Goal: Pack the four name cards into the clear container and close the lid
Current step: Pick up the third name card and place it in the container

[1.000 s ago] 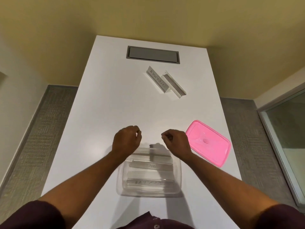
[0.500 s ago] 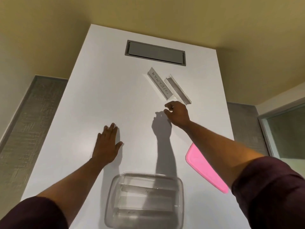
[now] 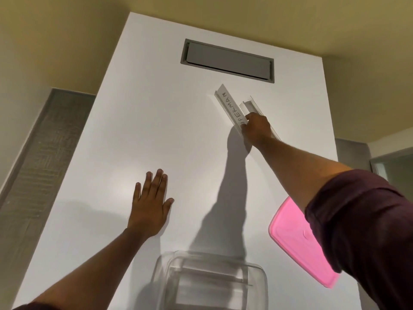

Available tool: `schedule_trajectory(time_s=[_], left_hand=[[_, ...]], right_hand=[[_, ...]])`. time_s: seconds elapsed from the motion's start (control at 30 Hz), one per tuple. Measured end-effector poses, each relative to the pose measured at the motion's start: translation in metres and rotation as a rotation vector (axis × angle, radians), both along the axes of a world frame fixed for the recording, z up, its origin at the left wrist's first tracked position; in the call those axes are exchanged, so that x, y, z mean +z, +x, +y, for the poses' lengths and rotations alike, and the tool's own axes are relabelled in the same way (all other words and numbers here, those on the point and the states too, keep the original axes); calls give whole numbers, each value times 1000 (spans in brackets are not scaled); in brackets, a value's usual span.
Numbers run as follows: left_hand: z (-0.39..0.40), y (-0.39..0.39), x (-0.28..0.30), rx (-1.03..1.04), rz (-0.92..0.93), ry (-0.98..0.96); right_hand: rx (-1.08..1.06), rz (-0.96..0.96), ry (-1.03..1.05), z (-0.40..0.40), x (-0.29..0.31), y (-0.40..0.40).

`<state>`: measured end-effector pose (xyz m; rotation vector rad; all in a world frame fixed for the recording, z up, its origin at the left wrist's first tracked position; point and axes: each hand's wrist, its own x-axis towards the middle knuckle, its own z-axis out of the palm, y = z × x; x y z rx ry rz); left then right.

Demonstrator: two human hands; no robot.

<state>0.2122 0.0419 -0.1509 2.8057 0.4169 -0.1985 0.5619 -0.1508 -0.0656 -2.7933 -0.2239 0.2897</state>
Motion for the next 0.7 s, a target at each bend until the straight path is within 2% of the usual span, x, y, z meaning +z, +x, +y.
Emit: schedule_trajectory(time_s=[0.2, 0.47, 0.57, 0.7], left_hand=[[4, 1, 1, -26, 62, 15], [12, 18, 26, -48, 278, -135], [-3, 23, 53, 118, 221, -275], [-36, 19, 97, 320, 73, -591]], right_hand=[[-130, 15, 136, -4, 19, -9], [-355, 263, 711, -43, 51, -106], [-383, 358, 864, -58, 65, -155], [-432, 451, 1015, -72, 81, -215]])
